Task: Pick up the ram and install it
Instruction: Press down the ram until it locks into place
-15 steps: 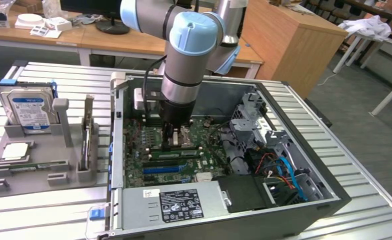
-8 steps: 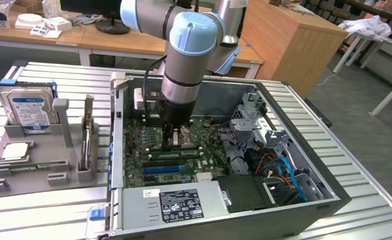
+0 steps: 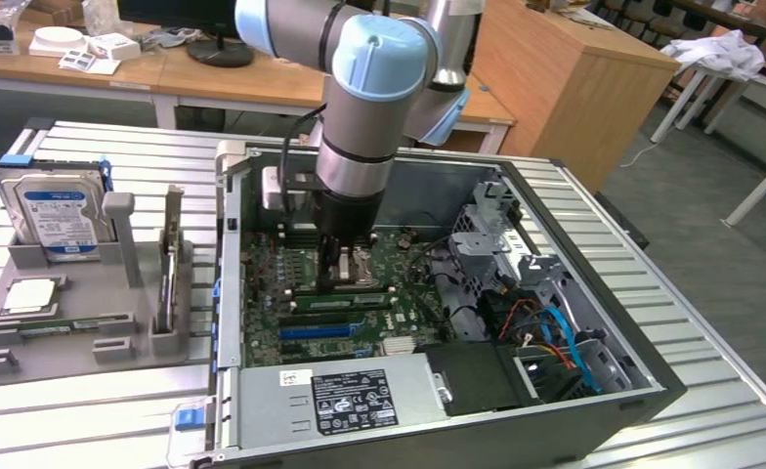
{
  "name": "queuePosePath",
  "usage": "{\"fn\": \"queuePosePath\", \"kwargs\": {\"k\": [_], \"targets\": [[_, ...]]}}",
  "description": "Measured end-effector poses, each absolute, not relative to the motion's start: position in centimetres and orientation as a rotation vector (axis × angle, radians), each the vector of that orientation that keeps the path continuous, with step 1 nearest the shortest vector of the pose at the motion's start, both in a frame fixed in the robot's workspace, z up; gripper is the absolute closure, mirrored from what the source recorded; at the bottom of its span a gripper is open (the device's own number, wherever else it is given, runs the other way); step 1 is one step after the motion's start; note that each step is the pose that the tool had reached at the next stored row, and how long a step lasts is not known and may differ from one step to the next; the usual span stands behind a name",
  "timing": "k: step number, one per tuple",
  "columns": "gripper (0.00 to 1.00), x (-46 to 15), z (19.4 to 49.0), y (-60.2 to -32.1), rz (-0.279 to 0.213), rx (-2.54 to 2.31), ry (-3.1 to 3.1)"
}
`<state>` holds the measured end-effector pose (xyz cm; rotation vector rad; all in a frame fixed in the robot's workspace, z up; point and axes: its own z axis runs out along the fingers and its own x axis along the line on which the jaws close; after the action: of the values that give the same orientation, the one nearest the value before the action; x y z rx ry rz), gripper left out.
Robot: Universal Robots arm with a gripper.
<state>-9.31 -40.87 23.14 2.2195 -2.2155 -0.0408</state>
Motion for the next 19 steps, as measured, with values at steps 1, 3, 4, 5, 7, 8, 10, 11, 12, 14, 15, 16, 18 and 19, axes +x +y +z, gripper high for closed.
{"fn": "queuePosePath", "kwargs": {"k": [1, 3, 4, 5, 7, 8, 10, 11, 12, 14, 15, 16, 18, 19], "targets": [[0.89, -9.3, 23.4, -40.9, -0.04, 2.219, -2.215], [0.89, -9.3, 23.9, -40.9, -0.039, 2.218, -2.215], [0.89, -9.3, 24.2, -40.9, -0.038, 2.218, -2.214], [0.89, -9.3, 24.5, -40.9, -0.037, 2.218, -2.214], [0.89, -9.3, 25.0, -40.9, -0.035, 2.217, -2.213], [0.89, -9.3, 25.3, -40.9, -0.035, 2.217, -2.213], [0.89, -9.3, 25.9, -40.9, -0.034, 2.216, -2.212], [0.89, -9.3, 26.2, -40.9, -0.033, 2.216, -2.212], [0.89, -9.3, 26.5, -40.9, -0.033, 2.216, -2.212], [0.89, -9.3, 27.2, -40.9, -0.031, 2.215, -2.211], [0.89, -9.3, 27.5, -40.9, -0.031, 2.215, -2.211], [0.89, -9.3, 27.8, -40.9, -0.03, 2.215, -2.211], [0.89, -9.3, 28.3, -40.9, -0.03, 2.214, -2.211], [0.89, -9.3, 28.6, -40.9, -0.029, 2.214, -2.211]]}}
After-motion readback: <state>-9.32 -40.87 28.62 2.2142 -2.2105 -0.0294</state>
